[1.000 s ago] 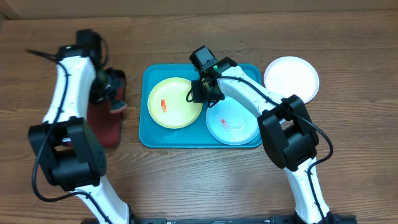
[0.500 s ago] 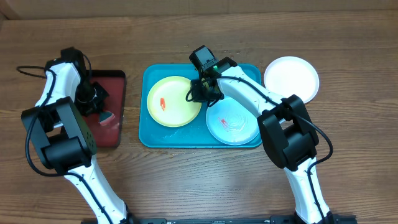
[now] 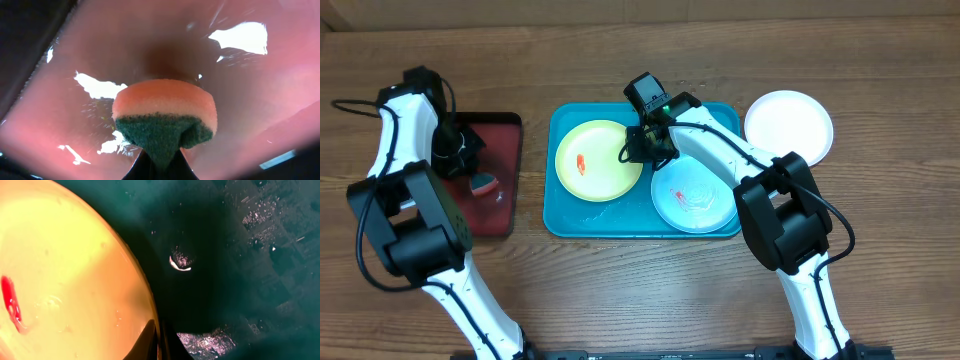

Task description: Clean dirty plates on tray and stack at the side

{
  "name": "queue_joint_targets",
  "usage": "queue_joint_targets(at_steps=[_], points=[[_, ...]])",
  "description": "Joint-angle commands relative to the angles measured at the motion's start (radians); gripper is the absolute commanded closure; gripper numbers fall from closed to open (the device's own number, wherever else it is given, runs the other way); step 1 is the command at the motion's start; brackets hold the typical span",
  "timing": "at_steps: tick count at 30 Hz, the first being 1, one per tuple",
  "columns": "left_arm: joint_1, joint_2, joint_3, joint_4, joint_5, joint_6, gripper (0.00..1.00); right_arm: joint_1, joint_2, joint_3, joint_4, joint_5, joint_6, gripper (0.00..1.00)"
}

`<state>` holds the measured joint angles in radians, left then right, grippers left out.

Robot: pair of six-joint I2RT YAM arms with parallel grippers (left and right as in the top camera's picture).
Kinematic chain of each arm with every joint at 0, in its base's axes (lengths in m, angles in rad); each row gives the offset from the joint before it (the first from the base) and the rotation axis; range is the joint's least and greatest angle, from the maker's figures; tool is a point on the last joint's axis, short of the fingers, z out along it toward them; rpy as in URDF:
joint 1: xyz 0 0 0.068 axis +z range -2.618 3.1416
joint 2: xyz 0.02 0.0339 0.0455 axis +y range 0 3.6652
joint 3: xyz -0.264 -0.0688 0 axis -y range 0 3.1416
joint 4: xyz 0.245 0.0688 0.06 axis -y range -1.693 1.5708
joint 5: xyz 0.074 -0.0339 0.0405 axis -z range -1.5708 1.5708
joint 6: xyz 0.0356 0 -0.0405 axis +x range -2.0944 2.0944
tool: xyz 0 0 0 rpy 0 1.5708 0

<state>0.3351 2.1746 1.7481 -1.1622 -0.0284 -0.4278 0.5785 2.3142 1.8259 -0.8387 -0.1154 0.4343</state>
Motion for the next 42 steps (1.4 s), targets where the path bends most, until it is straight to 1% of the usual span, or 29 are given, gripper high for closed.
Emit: queue_joint_targets(at_steps=[1, 3, 7, 8, 14, 16, 19, 20, 21, 25, 28, 29, 30, 31, 32, 40, 42], points=[[0.005, -0.117, 0.035, -0.004, 0.123, 0.084, 0.96, 0.004, 0.020, -0.013, 0.012, 0.035, 0.008, 0.96], [0.001, -0.146, 0.035, -0.007, 0.208, 0.126, 0.96, 0.004, 0.020, -0.013, 0.021, 0.035, 0.008, 0.96], [-0.035, -0.152, 0.029, -0.017, 0.464, 0.259, 0.96, 0.004, 0.020, -0.013, 0.029, 0.035, 0.008, 0.96], [-0.049, -0.151, 0.023, -0.016, 0.483, 0.269, 0.96, 0.004, 0.020, -0.013, 0.027, 0.035, 0.008, 0.96], [-0.169, -0.151, -0.047, 0.032, 0.481, 0.267, 0.96, 0.005, 0.020, -0.013, -0.014, 0.035, 0.000, 0.96], [-0.216, -0.151, -0.066, 0.060, 0.464, 0.258, 0.96, 0.005, 0.020, -0.013, -0.031, 0.024, -0.039, 0.96], [-0.275, -0.151, -0.085, 0.091, 0.420, 0.214, 0.96, 0.005, 0.020, -0.013, -0.043, 0.001, -0.082, 0.96], [-0.298, -0.150, -0.089, 0.101, 0.401, 0.196, 0.96, 0.005, 0.020, -0.013, -0.046, 0.001, -0.084, 0.92], [-0.317, -0.150, -0.091, 0.110, 0.380, 0.178, 0.96, 0.005, 0.020, -0.013, -0.045, 0.001, -0.084, 0.85], [-0.391, -0.150, -0.091, 0.140, 0.299, 0.096, 0.96, 0.005, 0.020, -0.013, -0.021, 0.002, -0.083, 0.83], [-0.434, -0.148, -0.091, 0.150, 0.259, 0.060, 0.96, 0.004, 0.020, -0.013, 0.014, 0.002, -0.084, 0.78], [-0.458, -0.142, -0.091, 0.159, 0.247, 0.056, 0.96, 0.004, 0.020, -0.013, 0.035, 0.003, -0.095, 0.78], [-0.468, -0.138, -0.091, 0.166, 0.246, 0.056, 0.96, 0.004, 0.020, -0.013, 0.044, 0.009, -0.095, 0.81], [-0.483, -0.124, -0.091, 0.177, 0.246, 0.051, 0.96, 0.004, 0.020, -0.013, 0.057, 0.010, -0.098, 0.94], [-0.491, -0.117, -0.091, 0.180, 0.244, 0.045, 0.96, 0.004, 0.020, -0.013, 0.061, 0.010, -0.098, 0.96], [-0.505, -0.026, -0.091, 0.203, 0.227, 0.019, 0.96, 0.004, 0.020, -0.029, 0.067, 0.010, -0.098, 0.96], [-0.505, -0.001, -0.091, 0.215, 0.185, 0.021, 0.96, 0.004, 0.020, -0.029, 0.059, 0.010, -0.098, 0.96]])
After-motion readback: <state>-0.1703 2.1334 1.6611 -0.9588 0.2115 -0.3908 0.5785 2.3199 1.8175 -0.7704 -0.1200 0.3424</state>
